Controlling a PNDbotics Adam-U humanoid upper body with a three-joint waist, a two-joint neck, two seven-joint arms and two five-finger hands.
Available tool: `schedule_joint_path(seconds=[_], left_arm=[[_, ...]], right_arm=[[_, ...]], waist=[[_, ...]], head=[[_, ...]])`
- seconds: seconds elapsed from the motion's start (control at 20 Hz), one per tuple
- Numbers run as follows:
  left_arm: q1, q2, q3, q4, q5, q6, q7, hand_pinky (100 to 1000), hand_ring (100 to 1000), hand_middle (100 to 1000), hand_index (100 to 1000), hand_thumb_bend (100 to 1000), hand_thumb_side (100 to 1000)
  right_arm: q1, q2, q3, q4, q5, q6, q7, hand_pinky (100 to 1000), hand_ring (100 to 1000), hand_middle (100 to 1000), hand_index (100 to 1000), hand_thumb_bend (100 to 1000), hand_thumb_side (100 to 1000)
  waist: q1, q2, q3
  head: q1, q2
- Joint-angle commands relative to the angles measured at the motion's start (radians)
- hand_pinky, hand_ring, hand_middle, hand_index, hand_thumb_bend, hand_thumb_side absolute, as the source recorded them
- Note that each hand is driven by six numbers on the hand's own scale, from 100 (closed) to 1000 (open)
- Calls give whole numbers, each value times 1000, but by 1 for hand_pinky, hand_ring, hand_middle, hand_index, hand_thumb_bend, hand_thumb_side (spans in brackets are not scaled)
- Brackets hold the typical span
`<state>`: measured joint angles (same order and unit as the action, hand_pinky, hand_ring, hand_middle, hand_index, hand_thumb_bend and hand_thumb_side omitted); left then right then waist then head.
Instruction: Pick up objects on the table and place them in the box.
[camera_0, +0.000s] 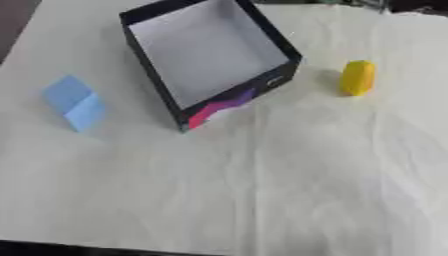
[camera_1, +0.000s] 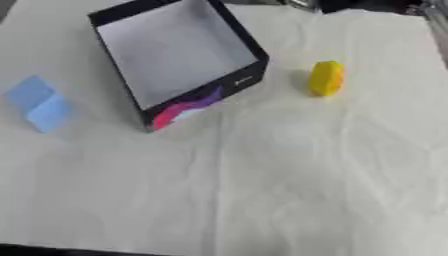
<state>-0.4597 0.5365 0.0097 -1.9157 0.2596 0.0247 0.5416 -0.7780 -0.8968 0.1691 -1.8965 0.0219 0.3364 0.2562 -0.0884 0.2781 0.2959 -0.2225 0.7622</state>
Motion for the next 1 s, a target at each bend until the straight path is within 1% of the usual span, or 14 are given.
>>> schedule_joint_path(seconds=[0.05,0.25,0.35,0.55,0.75,0.9,1.0], left_arm=[[-48,28,7,-48,-12,-3,-9,701,604,787,820,433,500],[-110,13,-7,-73,-10,5,-31,703,610,787,822,437,491],[-138,-4,-17,-79,-6,11,-44,703,611,788,822,438,491],[-173,-34,-31,-78,5,20,-62,702,609,787,821,438,494],[-182,-43,-37,-75,10,24,-71,701,607,787,821,437,498],[-181,-46,-38,-73,12,25,-72,701,607,787,821,437,500],[-181,-49,-39,-72,13,25,-73,700,606,787,821,436,501]], right_arm=[[-80,52,24,144,83,11,21,837,638,529,645,106,100],[-179,147,62,355,162,-50,60,841,638,530,646,100,100],[-219,191,78,445,209,-85,76,841,641,531,647,121,100],[-257,261,99,581,308,-150,84,846,644,533,649,147,121],[-249,309,104,671,400,-199,80,845,649,536,652,170,148],[-235,333,110,702,446,-226,83,848,657,543,659,187,161],[-228,342,113,711,470,-239,85,855,684,572,687,238,183]], waist=[[16,-32,13],[21,-23,49],[23,-18,70],[26,-6,103],[24,2,118],[23,4,122],[22,5,123]], head=[[-26,1],[-63,-3],[-84,-6],[-115,-15],[-126,-22],[-126,-24],[-126,-24]])
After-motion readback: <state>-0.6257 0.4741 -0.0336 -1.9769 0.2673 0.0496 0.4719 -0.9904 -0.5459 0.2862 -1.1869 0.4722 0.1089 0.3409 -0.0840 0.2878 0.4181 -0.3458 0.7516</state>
